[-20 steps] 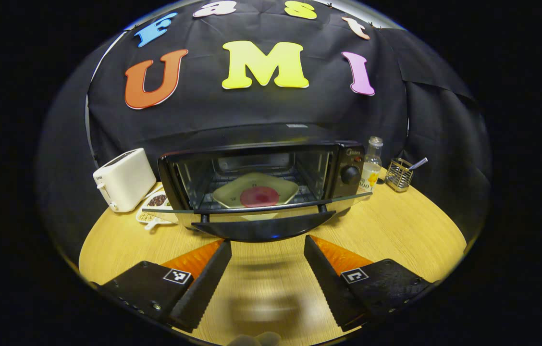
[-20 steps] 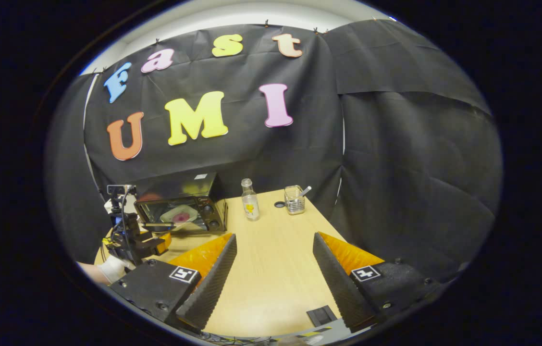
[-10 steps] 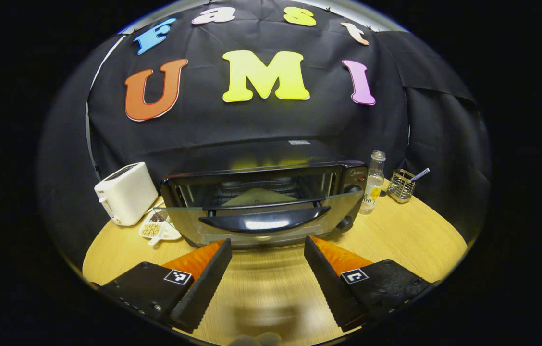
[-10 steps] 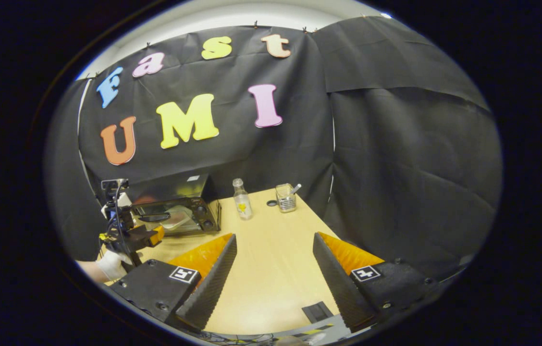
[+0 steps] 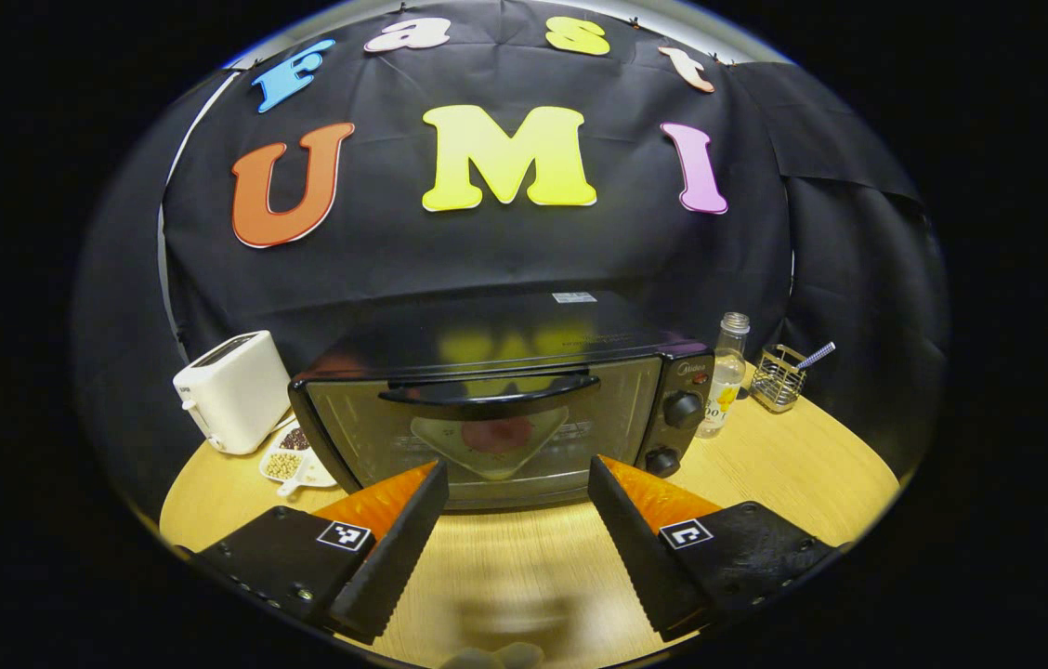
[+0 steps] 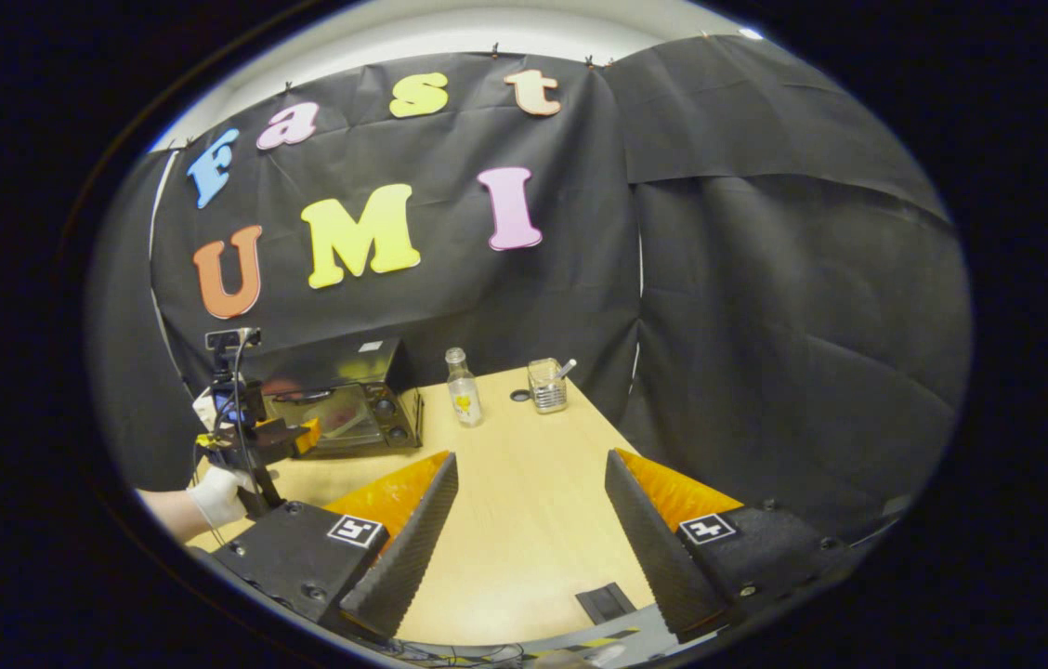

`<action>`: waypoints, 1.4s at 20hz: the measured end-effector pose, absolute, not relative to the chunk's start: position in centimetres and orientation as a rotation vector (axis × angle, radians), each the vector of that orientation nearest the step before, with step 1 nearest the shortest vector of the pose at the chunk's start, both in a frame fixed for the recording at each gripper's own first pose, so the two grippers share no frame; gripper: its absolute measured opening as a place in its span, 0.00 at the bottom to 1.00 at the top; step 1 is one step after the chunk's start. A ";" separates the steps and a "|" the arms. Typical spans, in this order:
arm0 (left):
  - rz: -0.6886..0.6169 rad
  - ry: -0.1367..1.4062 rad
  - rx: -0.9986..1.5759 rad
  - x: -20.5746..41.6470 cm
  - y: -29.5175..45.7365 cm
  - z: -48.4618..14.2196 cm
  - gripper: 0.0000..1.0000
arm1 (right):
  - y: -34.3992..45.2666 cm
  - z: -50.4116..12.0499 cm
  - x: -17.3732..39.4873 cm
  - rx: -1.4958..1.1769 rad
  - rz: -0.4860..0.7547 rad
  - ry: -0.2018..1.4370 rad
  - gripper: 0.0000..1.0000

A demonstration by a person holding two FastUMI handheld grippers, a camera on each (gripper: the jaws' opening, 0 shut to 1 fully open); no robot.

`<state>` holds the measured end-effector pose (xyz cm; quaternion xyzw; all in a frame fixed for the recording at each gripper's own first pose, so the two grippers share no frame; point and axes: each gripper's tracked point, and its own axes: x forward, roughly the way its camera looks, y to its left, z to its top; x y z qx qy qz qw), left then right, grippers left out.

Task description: Open the electric oven with the left hand, put the food in, and close the electric oven.

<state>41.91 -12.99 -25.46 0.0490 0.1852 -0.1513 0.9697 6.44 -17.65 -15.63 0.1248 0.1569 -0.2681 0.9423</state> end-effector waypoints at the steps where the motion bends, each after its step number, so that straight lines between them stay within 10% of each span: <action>1: -0.303 0.380 0.100 41.6 -12.9 -25.6 0.97 | -17.6 -15.6 6.4 0.256 -0.544 0.319 1.00; 28: -0.161 -0.001 0.015 5.6 -7.0 -0.9 0.96 | -16.0 -4.8 -5.6 0.092 -0.284 0.010 0.96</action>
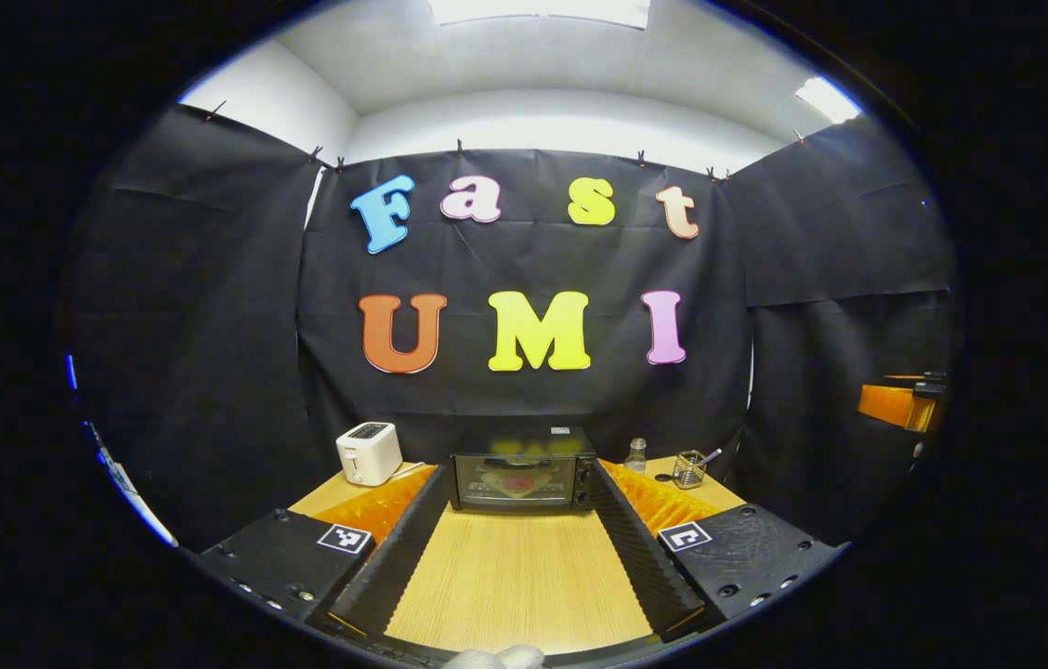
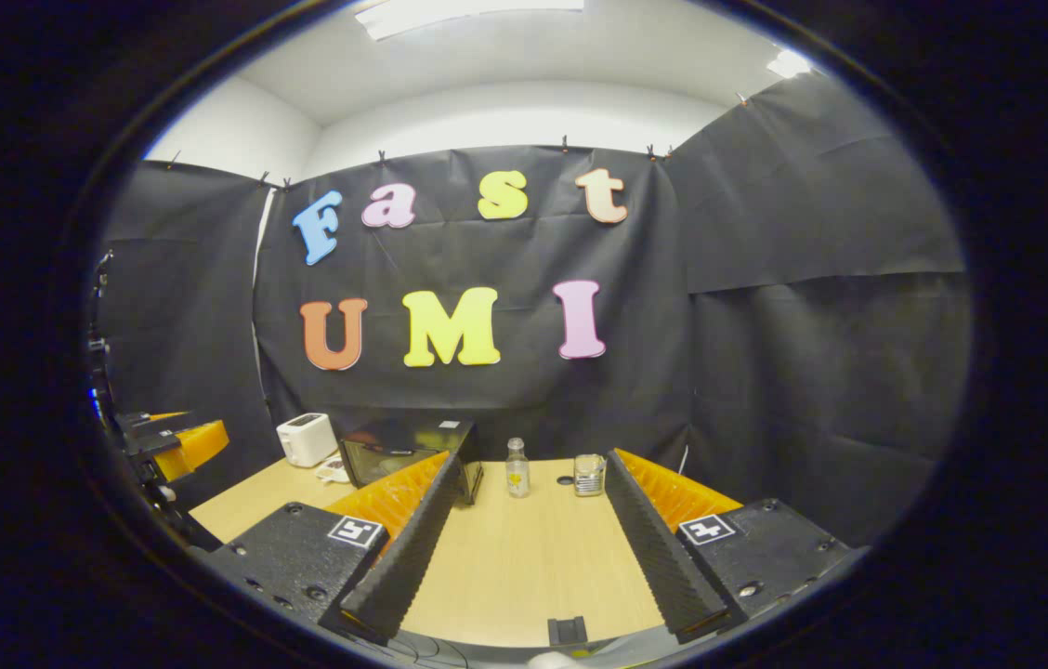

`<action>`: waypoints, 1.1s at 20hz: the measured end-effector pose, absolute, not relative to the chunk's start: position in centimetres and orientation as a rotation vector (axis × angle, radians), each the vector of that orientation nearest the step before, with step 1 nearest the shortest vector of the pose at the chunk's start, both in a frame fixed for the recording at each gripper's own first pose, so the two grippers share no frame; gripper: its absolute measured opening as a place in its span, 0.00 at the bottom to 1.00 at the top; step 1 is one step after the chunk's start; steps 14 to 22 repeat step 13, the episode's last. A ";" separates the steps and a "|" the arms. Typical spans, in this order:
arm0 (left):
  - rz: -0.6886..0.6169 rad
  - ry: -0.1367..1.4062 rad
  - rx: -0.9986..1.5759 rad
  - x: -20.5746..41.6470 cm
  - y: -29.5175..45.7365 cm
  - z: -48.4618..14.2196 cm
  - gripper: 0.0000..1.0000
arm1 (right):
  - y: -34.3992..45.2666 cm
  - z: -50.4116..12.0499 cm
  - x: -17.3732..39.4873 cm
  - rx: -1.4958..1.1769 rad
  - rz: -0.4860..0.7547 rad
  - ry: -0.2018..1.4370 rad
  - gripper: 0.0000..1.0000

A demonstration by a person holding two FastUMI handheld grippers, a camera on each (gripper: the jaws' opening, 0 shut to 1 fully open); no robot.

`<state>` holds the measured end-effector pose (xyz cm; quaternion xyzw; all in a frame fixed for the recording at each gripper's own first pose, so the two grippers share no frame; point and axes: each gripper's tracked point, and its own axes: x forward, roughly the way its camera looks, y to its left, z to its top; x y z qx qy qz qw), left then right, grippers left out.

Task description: Open the electric oven with the left hand, put the food in, and close the electric oven.

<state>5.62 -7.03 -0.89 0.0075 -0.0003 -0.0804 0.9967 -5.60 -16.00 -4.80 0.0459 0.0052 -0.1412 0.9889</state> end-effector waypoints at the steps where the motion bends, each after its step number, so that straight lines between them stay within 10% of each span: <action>1: -0.161 -0.002 0.021 4.8 -7.3 -0.9 0.96 | -15.9 -5.0 -6.3 0.095 -0.283 0.008 0.96; 22: -0.188 -0.003 0.050 1.4 -7.7 0.3 0.96 | -14.5 -5.4 -8.0 0.097 -0.291 0.004 1.00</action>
